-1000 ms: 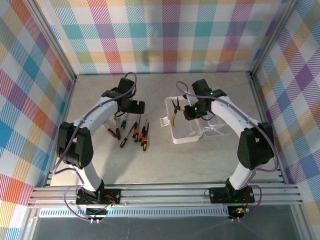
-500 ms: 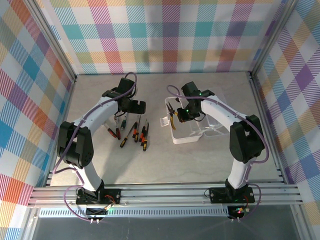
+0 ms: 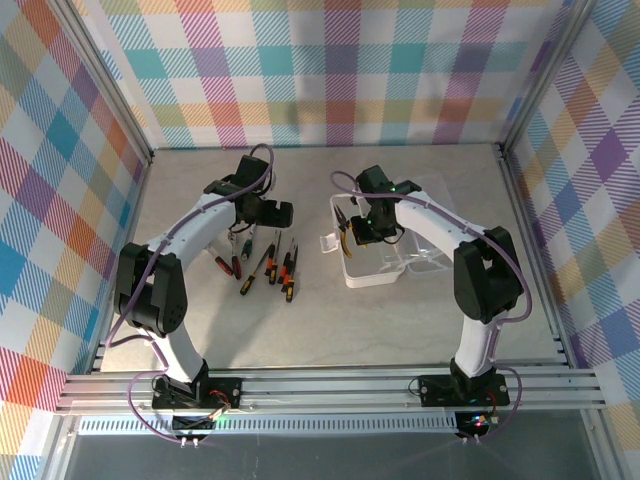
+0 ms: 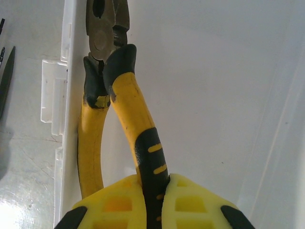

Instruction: Pack the tool kit

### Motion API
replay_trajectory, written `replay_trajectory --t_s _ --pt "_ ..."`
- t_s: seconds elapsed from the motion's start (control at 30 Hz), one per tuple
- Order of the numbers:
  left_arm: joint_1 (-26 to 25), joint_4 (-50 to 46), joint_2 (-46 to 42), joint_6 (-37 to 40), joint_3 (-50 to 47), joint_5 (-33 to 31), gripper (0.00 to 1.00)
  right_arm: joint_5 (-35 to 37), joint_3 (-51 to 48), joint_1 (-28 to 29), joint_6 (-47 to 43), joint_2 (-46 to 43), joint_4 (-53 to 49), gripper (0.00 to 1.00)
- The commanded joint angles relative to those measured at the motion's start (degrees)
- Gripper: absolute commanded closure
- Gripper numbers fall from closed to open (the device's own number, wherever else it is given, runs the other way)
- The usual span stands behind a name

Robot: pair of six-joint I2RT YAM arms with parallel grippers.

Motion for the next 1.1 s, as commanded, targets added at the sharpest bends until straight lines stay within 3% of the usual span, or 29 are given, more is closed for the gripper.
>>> replay_trajectory --t_s 0.0,0.7,0.87,1.07 --pt "0.43 0.66 -0.64 -0.24 -0.41 0.77 0.00 0.82 -0.88 0.38 2.89 -0.57 1.86 1.00" --pt "0.52 0.30 -0.14 -0.60 0.08 1.82 0.00 9.19 -0.73 2.36 5.71 2.37 0.05 1.00" --pt "0.50 -0.19 0.05 -0.60 0.38 1.39 0.00 8.79 -0.07 2.71 5.38 3.04 -0.22 0.79" --pt "1.09 -1.31 -0.27 -0.16 0.87 -0.07 0.00 7.01 1.13 2.89 4.60 2.12 -0.47 0.71"
